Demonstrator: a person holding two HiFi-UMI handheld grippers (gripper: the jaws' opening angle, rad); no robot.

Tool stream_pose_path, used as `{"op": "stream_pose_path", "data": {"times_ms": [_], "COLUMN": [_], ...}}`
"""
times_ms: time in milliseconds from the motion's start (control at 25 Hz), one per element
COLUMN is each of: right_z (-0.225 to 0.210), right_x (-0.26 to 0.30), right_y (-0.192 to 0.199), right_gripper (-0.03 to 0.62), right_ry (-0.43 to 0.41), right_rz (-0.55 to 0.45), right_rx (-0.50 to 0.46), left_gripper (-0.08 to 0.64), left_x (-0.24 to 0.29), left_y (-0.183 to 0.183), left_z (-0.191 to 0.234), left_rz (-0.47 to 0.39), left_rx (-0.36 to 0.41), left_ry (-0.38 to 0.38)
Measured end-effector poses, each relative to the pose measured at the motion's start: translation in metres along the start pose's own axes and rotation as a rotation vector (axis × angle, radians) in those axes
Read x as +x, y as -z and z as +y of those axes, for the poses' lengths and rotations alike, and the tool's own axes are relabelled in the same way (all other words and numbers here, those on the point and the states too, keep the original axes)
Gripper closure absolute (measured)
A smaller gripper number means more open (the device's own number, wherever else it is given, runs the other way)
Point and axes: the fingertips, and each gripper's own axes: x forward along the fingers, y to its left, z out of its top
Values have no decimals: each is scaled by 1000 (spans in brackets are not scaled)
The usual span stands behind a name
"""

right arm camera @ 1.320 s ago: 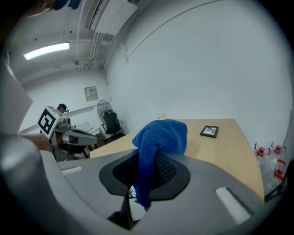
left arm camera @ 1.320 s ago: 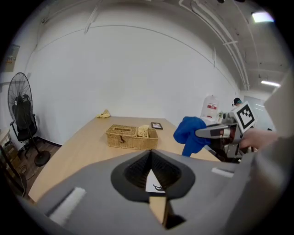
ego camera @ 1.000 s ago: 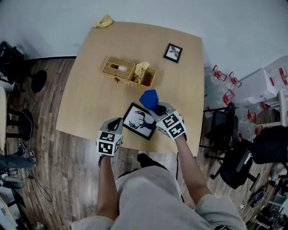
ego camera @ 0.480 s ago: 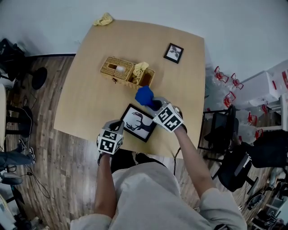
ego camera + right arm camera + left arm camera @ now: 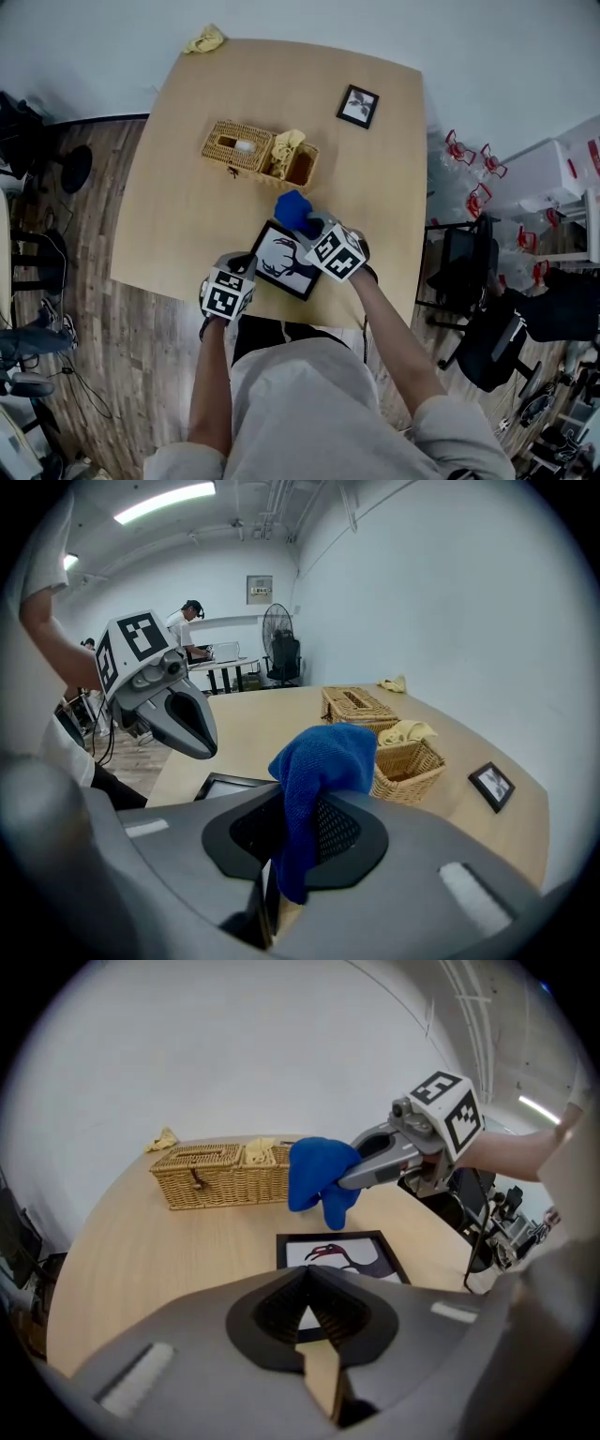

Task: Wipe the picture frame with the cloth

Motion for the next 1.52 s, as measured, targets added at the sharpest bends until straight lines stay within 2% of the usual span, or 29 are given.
{"op": "stream_pose_path", "data": {"times_ms": [280, 720, 1040, 1240, 1520], "right_z": [14, 18, 32, 36, 46], "right_x": [34, 71, 91, 103, 117], "right_y": [-1, -7, -3, 1, 14], "right_gripper": [545, 545, 545, 545, 545], "right_ry": [-54, -103, -143, -148, -167], "right_rz": [34, 79, 104, 114, 137], "right_rx": [5, 4, -20, -8, 10], "left_gripper": [508, 508, 508, 508, 508], "left_x": [19, 47, 58, 59, 63], "left_y": [7, 10, 27, 29, 32], "left_z": [13, 14, 15, 14, 11], "left_rz": [68, 134, 216, 233, 274], "left_rx": [50, 79, 101, 96, 175], "left_ry": [51, 157, 162, 162, 185]}}
